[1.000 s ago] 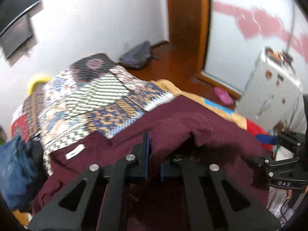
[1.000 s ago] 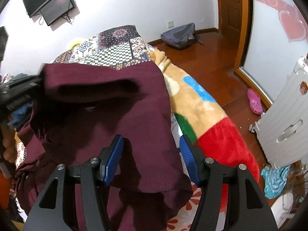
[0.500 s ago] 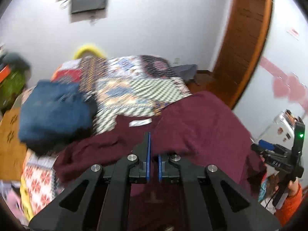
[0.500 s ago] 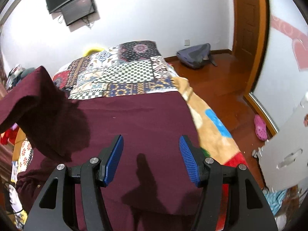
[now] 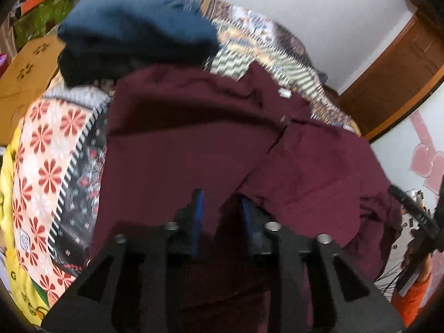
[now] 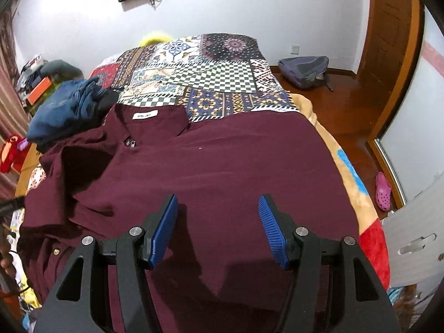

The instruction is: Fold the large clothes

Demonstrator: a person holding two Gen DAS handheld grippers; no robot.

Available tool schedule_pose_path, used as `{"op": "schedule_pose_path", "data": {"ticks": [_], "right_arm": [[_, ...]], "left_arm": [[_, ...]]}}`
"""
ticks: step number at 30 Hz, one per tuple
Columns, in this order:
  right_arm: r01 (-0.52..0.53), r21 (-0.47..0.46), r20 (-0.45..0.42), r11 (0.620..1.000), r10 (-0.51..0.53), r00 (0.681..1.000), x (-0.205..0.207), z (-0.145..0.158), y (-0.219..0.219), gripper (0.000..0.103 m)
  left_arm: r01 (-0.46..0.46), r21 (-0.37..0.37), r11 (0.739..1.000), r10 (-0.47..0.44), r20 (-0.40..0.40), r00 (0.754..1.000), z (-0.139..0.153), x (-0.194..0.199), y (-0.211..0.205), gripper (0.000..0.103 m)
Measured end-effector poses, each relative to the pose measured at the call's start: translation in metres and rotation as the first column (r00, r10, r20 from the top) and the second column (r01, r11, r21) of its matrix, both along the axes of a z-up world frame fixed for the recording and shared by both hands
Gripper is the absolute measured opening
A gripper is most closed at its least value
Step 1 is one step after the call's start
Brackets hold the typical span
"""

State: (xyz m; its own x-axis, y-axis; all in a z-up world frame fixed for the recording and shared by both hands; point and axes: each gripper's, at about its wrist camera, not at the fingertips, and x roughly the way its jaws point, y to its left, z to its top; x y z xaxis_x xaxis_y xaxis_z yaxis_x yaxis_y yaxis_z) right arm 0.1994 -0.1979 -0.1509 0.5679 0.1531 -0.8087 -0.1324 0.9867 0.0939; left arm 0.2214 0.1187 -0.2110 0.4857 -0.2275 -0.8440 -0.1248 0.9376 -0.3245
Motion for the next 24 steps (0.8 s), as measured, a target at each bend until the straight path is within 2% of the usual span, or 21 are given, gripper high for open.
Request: {"op": "schedule_pose_path", "data": {"ticks": [3, 4, 6, 7, 9, 13, 15, 19, 24], "right_arm": [[-0.018, -0.007, -0.002, 1.0, 0.018, 1.0, 0.001, -0.001, 0.011, 0.057], [-0.023, -0.005, -0.003, 1.0, 0.023, 1.0, 0.001, -0.001, 0.014, 0.057], [-0.031, 0.002, -0.007, 1.0, 0.031, 0.999, 0.001, -0.004, 0.02, 0.057], [-0.036, 0.006, -0.008, 0.999, 0.036, 0.999, 0.001, -0.004, 0.022, 0.057], [-0.047, 0.012, -0.007, 0.999, 0.047, 0.999, 0.001, -0.005, 0.027, 0.056], [-0.063, 0.021, 0.001, 0.998, 0.063, 0.998, 0.0, -0.005, 0.033, 0.057], [-0.067, 0.03, 0.005, 0.997, 0.067, 0.998, 0.0, -0.005, 0.034, 0.057], [-0.065, 0.048, 0.017, 0.997, 0.064, 0.998, -0.005, -0.002, 0.03, 0.057], [-0.05, 0.038, 0.025, 0.998, 0.049, 0.998, -0.011, 0.0, 0.02, 0.056]], "left_arm": [[0.028, 0.066, 0.997, -0.028, 0.006, 1.0, 0.003, -0.006, -0.005, 0.043], [0.032, 0.104, 0.994, -0.033, 0.011, 0.999, 0.006, -0.012, -0.008, 0.044], [0.035, 0.229, 0.973, -0.044, 0.036, 0.998, 0.019, -0.02, -0.011, 0.045], [0.031, 0.251, 0.967, -0.045, 0.052, 0.998, 0.025, -0.025, -0.009, 0.049], [0.007, 0.254, 0.967, -0.03, 0.085, 0.996, 0.036, -0.034, 0.0, 0.054], [-0.006, 0.252, 0.968, -0.025, 0.121, 0.992, 0.057, -0.041, 0.008, 0.055], [0.018, 0.273, 0.962, -0.055, 0.132, 0.99, 0.063, -0.04, -0.004, 0.059], [0.037, 0.365, 0.93, -0.095, 0.141, 0.985, 0.063, -0.038, -0.039, 0.084], [0.14, 0.387, 0.912, -0.2, 0.121, 0.972, 0.053, -0.031, -0.09, 0.086]]}}
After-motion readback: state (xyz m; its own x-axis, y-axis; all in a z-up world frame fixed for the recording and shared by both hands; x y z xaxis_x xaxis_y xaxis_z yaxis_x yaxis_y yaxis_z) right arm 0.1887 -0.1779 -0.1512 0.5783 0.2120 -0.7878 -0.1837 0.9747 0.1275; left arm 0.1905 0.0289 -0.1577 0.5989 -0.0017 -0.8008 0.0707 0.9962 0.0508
